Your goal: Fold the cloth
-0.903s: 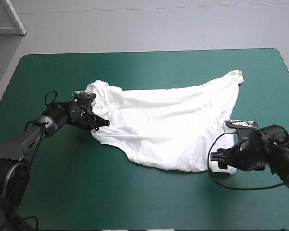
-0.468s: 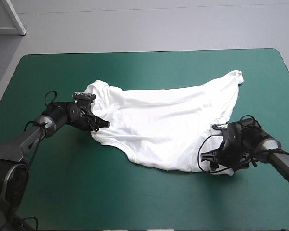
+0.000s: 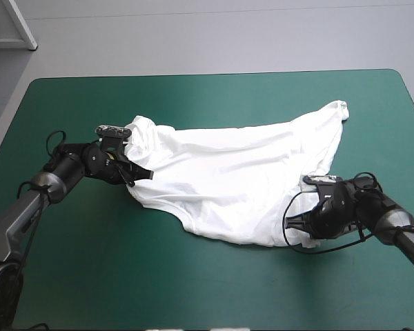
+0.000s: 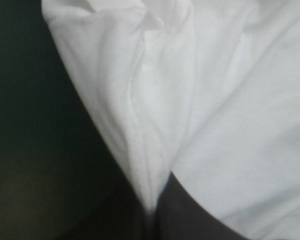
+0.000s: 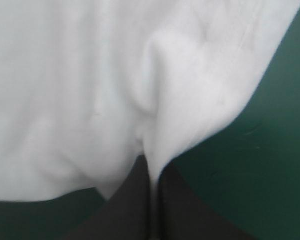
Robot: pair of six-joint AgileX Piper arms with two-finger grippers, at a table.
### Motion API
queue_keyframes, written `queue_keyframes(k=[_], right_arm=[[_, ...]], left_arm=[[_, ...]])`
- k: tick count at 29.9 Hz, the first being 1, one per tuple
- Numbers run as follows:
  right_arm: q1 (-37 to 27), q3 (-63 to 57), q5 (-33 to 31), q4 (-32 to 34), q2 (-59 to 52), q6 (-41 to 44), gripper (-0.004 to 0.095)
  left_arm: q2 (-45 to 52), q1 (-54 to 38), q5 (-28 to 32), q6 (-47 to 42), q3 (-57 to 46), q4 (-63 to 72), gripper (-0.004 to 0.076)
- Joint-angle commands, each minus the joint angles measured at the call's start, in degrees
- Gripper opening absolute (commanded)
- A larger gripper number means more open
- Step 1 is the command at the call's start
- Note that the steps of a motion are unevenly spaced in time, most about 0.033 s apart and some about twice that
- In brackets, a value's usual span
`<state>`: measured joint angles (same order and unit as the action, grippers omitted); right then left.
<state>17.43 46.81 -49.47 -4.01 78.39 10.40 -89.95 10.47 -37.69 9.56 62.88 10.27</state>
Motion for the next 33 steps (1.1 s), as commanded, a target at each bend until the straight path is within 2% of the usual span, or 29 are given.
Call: queue_keyframes(k=[1,5,9,11,17,22,28,33], right_arm=[[0.02,8.57,-3.16,0.19,-6.92,-0.42,-0.0014],[0.02,20.63,-10.96,3.21,-11.43,0.31,-0.0014],[0.02,37.06,-19.18,7.58,-13.09,0.19,-0.0014],[0.02,45.72,-21.81,10.43,-13.09,0.08,-0.0014],[0.02,65.05,-22.22,17.73,-13.09,-0.41,-0.0014],[0.02,78.29,-21.71,22.51,-13.09,-1.42,-0.0014],[0.02,88.47,-21.46,22.5,-13.09,-4.5,-0.0014],[0.02,89.54,-22.19,21.75,-13.09,-4.73,-0.0014]], left_arm=[[7.51,0.21,-1.15,-0.56,5.6,0.65,-0.001],[10.72,0.21,-8.78,-0.56,15.05,0.64,-0.001],[11.29,0.21,-17.11,-0.56,28.45,0.64,-0.001],[11.29,0.21,-19.44,-0.42,34.92,0.37,-0.001],[11.29,0.21,-23.8,0.08,55.75,-1.78,-0.001],[11.29,0.21,-24.05,0.11,70.33,-10.27,-0.001],[11.29,0.21,-24.65,0.6,80.88,-17.92,-0.001],[11.89,0.21,-26.86,1.78,83.24,-17.98,-0.001]])
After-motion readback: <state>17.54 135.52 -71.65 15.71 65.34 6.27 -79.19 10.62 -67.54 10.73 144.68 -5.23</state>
